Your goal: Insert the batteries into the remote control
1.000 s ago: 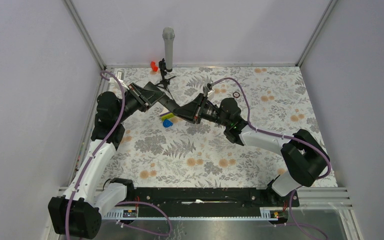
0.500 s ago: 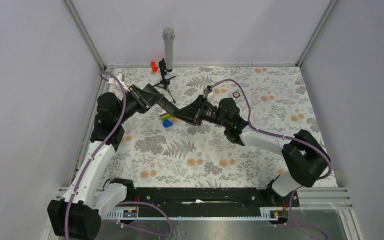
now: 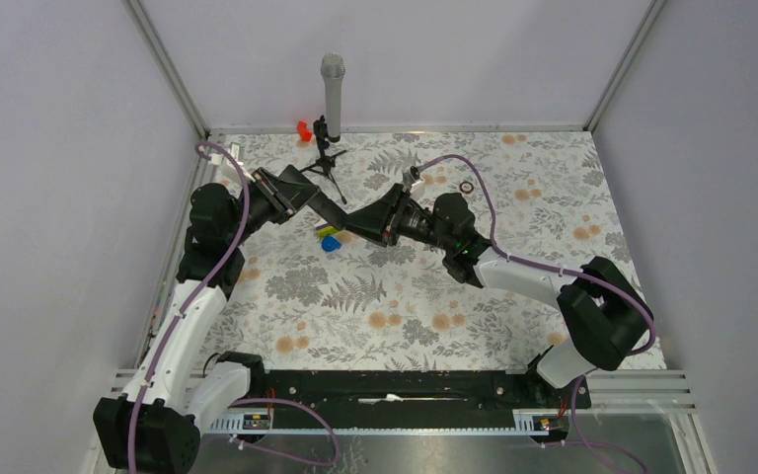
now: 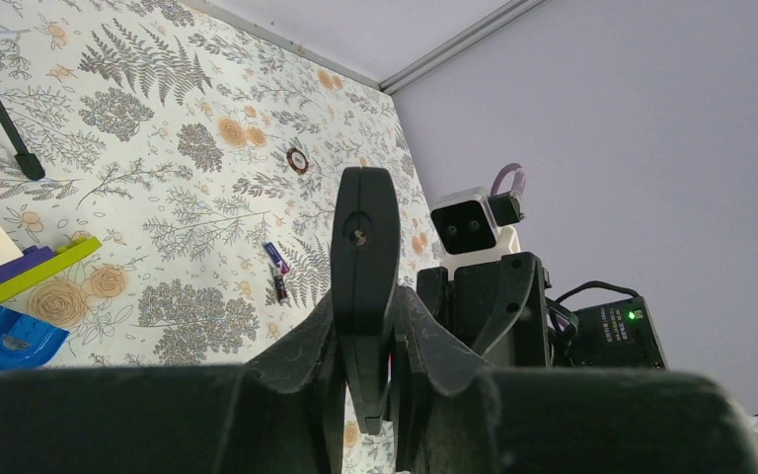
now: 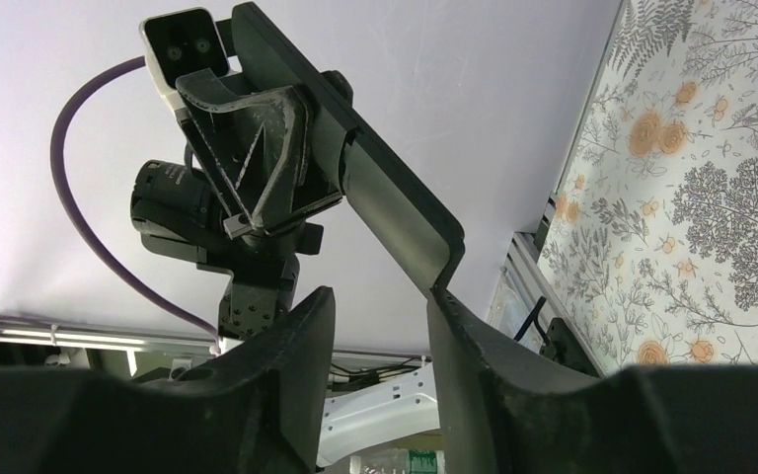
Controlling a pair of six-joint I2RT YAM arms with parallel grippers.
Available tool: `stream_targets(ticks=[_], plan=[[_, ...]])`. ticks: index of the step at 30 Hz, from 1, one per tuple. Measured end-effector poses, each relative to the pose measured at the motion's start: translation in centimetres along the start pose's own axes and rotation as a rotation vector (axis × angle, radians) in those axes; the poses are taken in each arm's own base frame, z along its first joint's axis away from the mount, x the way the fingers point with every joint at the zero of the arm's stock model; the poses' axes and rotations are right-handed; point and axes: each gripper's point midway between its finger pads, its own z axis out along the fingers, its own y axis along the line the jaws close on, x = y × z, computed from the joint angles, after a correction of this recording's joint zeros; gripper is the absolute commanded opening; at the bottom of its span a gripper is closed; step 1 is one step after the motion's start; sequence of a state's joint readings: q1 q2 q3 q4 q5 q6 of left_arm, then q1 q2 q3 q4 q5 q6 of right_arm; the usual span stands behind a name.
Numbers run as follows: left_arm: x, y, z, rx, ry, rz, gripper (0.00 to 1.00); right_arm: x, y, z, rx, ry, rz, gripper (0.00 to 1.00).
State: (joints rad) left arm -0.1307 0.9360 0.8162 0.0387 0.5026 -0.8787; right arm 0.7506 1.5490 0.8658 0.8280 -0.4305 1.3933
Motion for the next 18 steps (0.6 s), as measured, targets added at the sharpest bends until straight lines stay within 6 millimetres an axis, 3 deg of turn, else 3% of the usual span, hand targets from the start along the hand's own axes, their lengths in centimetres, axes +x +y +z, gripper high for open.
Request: stream_targets(ticks=[8,13,18], plan=[[0.0,0.0,0.0,0.001,0.0,-0.001,0.0,0.0,-0.1,0.1,-0.002,0.001,-0.005,0.57],[0.0,-0.2,-0.1,0.005,-0.003,0.001,0.0,0.1,-1.2,0.0,0.04,0.007,-0.008,0.61],[-0.1,-0.6,-0.3,0.015,-0.006,-0.008,0.0,0.2,-1.5,0.1,0.051,0.013,-0.018,0.55]])
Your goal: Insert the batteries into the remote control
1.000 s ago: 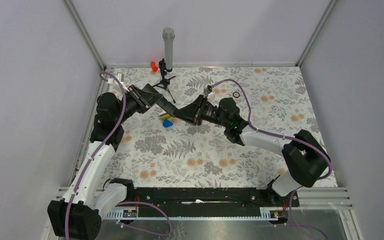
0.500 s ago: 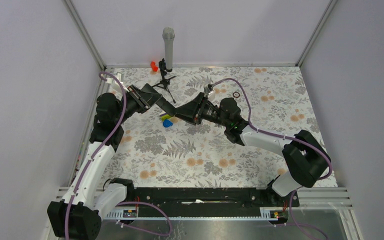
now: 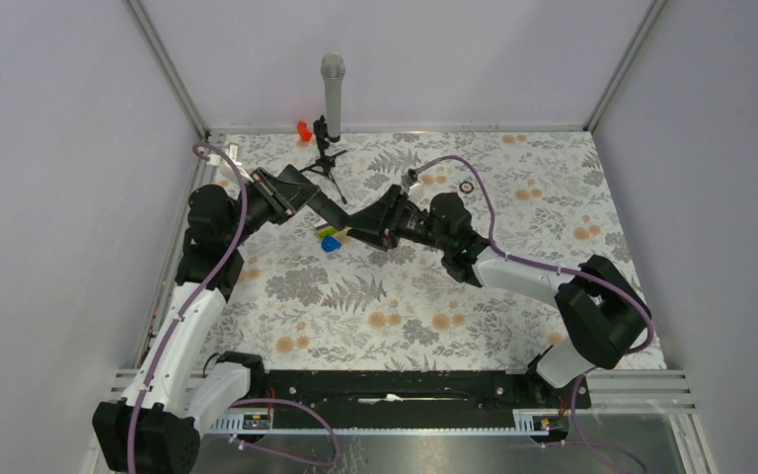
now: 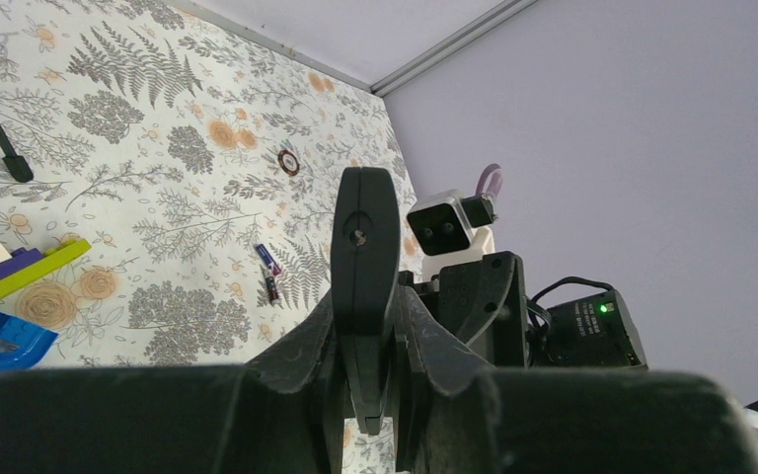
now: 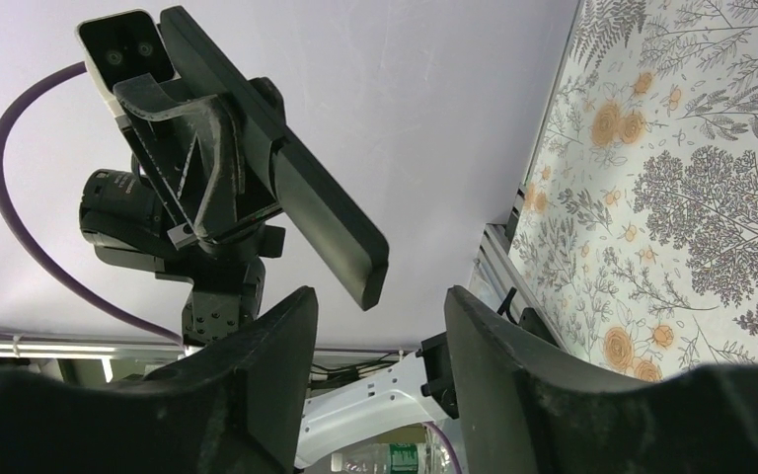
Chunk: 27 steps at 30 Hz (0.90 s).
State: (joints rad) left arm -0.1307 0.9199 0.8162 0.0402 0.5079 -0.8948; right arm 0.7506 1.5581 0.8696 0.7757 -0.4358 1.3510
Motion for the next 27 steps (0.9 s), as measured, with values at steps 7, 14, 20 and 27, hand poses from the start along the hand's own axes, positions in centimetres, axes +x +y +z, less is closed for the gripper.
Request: stream_targets(ticks=[7,14,20,27], plan=[[0.1,-0.3,-0.1,0.009,0.004,-0.011,0.0,-0.1,-0.3,0.4,0.0,0.001,-0.007,0.35],[0.1,-0.1,-0.1,0.006,0.004,-0.014,0.0,-0.2,0.4,0.4,-0.028,-0.003,-0.017,0.17],[0.2,-0.2,-0.3,0.009,0.002,-0.018,0.0,-0.2,1.2,0.2,-0.043,-0.007,-0.026,0.47],[0.3,-0.8,-0.5,0.028,0.011,-0.04,0.0,-0.1,1.0,0.1,-0.027,-0.008,-0.023,0.67]])
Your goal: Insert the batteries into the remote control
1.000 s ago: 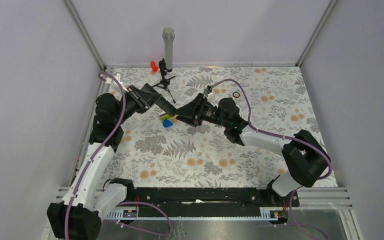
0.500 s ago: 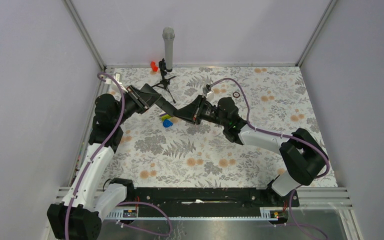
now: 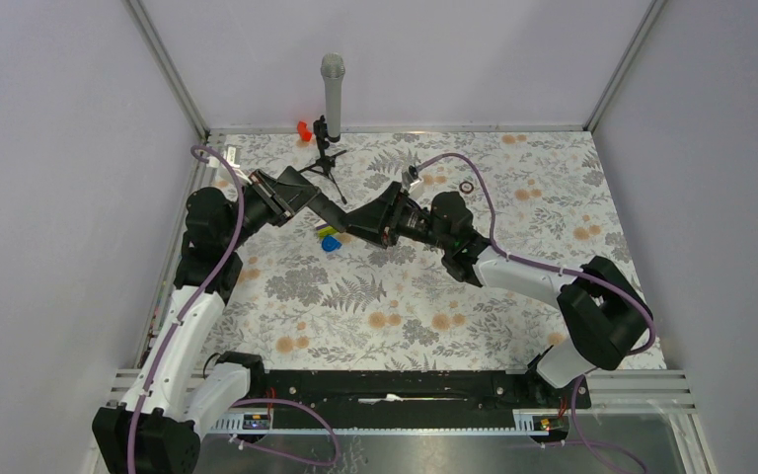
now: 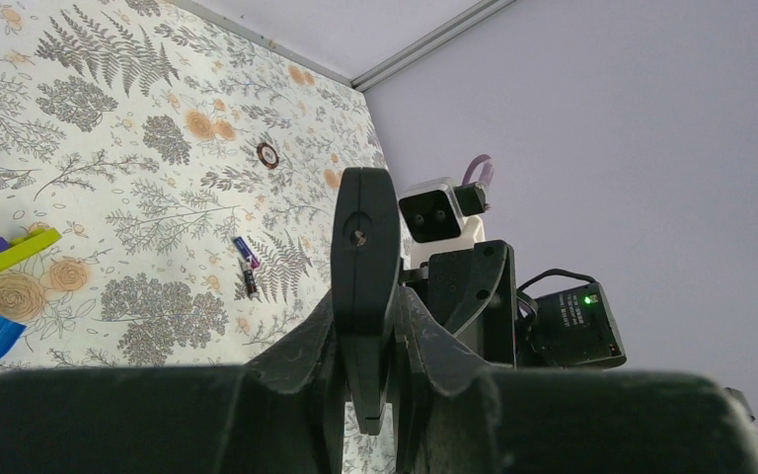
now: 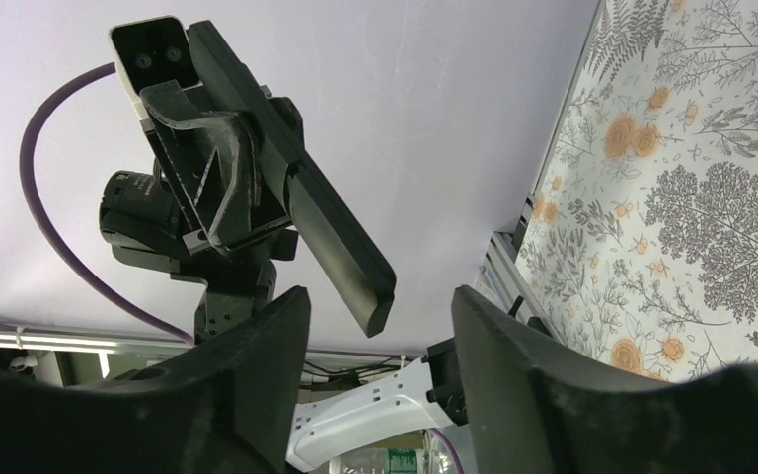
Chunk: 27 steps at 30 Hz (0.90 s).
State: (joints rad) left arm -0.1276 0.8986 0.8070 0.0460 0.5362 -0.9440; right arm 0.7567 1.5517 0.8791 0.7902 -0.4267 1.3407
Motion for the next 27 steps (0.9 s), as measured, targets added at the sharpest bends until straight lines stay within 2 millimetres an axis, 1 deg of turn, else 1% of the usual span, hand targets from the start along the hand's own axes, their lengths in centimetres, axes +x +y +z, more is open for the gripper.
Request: stream_targets(ticks=[1,2,3,6,7,8,12,14,17,24,27], plan=[[0.0,-0.1,0.0,0.002,0.002,-0.002,0.0,0.0,0.0,0.0,0.0,0.001,0.0,0.66],[0.1,-0.1,0.0,0.005,0.004,-0.004,0.0,0.1,0.0,0.0,0.0,0.002,0.0,0.64],[0.1,-0.2,0.0,0.007,0.007,-0.006,0.0,0.2,0.0,0.1,0.0,0.005,0.0,0.59],[0.2,-0.2,-0.1,0.009,0.01,-0.01,0.0,0.4,-0.3,0.2,0.003,0.011,0.007,0.39],[0.2,-0.1,-0.1,0.007,0.01,-0.005,0.0,0.5,-0.4,0.3,0.003,0.014,0.017,0.35],[0.2,0.0,-0.1,0.004,0.012,-0.001,0.0,0.5,-0.4,0.4,0.001,0.016,0.022,0.33],[0.4,0.6,0.0,-0.011,0.013,0.011,0.0,0.7,-0.5,0.5,0.022,0.021,0.037,0.3],[0.5,0.7,-0.1,-0.018,0.014,0.017,0.0,0.8,-0.5,0.3,0.04,0.024,0.045,0.27],[0.6,0.6,-0.2,-0.013,0.014,0.027,0.0,1.0,-0.4,0.1,0.051,0.026,0.051,0.25],[0.6,0.2,-0.7,-0.002,0.006,0.062,0.0,1.2,-0.1,-0.1,0.054,0.03,0.051,0.24],[0.6,0.1,-0.8,0.001,0.003,0.074,0.0,1.3,0.0,-0.1,0.055,0.029,0.051,0.28]])
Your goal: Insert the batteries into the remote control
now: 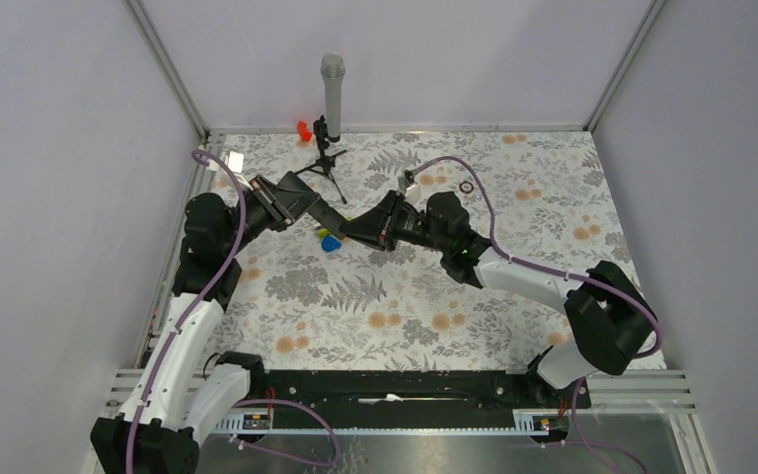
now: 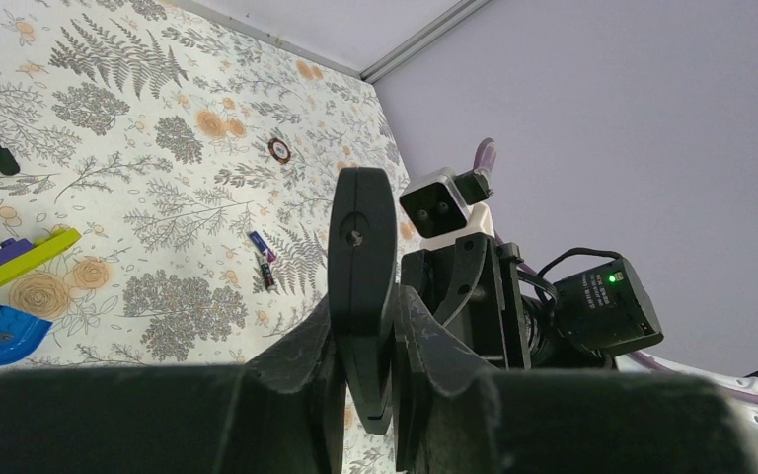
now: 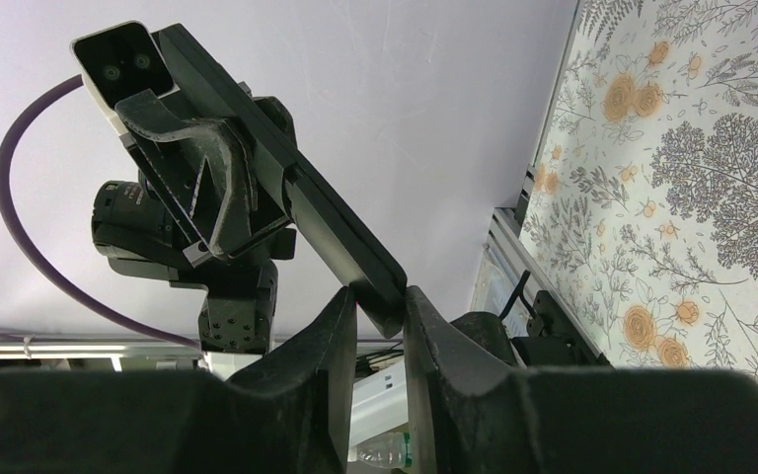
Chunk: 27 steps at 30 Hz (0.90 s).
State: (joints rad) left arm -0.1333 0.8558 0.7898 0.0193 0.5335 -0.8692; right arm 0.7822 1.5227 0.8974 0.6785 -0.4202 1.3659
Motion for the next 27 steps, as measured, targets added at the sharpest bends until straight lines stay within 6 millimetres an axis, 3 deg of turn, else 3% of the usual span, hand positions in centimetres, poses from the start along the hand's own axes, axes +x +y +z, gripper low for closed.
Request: stream_targets(ticks=[6,13,19,27], plan=[[-0.5,0.5,0.0,-0.02,-0.025,0.036,0.0,0.0,-0.1,0.0,0.012,-0.001,0.006,0.41],[-0.6,0.6,0.0,-0.025,-0.033,0.041,0.0,0.0,0.0,-0.1,0.012,-0.005,0.016,0.33],[-0.6,0.6,0.0,-0.025,-0.033,0.038,0.0,-0.1,0.1,0.0,0.007,-0.006,0.024,0.42],[0.0,1.9,0.2,-0.054,-0.033,0.009,0.0,-0.1,-1.3,0.3,0.034,-0.01,0.023,0.42]])
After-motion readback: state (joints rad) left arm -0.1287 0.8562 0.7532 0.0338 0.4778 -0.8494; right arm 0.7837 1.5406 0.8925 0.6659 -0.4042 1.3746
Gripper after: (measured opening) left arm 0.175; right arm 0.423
